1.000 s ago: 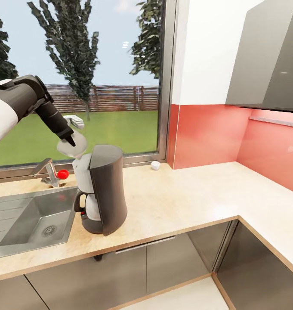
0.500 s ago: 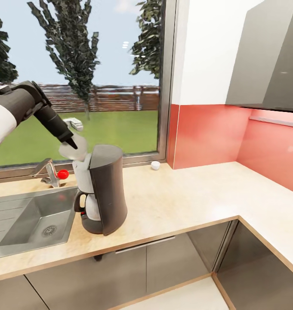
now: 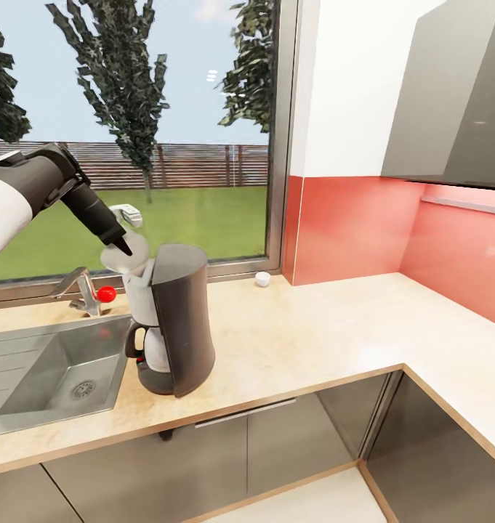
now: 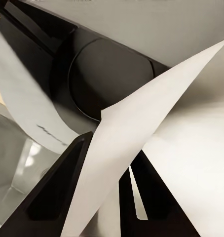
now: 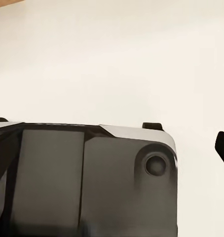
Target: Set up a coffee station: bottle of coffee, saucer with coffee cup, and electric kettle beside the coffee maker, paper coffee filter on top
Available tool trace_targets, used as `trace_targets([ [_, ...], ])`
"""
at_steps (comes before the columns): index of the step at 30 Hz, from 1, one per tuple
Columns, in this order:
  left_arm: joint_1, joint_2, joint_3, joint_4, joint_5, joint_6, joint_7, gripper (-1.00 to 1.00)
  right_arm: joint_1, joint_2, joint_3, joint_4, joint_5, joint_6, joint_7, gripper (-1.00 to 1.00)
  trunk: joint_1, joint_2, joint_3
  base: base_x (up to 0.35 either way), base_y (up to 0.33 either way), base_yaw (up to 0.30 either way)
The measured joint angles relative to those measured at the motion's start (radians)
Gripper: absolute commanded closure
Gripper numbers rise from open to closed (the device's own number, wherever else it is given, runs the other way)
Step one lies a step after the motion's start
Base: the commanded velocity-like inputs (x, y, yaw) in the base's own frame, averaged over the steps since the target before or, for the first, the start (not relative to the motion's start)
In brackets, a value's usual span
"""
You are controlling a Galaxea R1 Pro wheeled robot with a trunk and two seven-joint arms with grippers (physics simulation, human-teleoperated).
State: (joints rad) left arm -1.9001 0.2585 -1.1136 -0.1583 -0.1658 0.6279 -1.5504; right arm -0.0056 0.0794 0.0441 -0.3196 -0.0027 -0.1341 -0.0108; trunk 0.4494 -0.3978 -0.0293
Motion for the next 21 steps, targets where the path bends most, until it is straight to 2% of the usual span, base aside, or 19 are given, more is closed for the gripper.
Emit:
trace_targets([
  [8,0.0,0.001,0.005,-0.002,0.0,0.0,0.002,1.0,0.0,0.0,0.0,0.0,0.0,0.0,0.0,-1.0,0.0,0.0,0.0,0.0,0.0,0.0],
  [9,0.0,0.001,0.006,-0.002,0.0,0.0,0.002,-1.0,0.0,0.0,0.0,0.0,0.0,0.0,0.0,-1.0,0.0,0.0,0.0,0.0,0.0,0.0],
  [21,0.0,0.0,0.006,-0.003,0.0,-0.002,0.03,-1.0,0.0,-0.001,0.0,0.0,0.0,0.0,0.0,-1.0,0.0,0.0,0.0,0.0,0.0,0.0],
])
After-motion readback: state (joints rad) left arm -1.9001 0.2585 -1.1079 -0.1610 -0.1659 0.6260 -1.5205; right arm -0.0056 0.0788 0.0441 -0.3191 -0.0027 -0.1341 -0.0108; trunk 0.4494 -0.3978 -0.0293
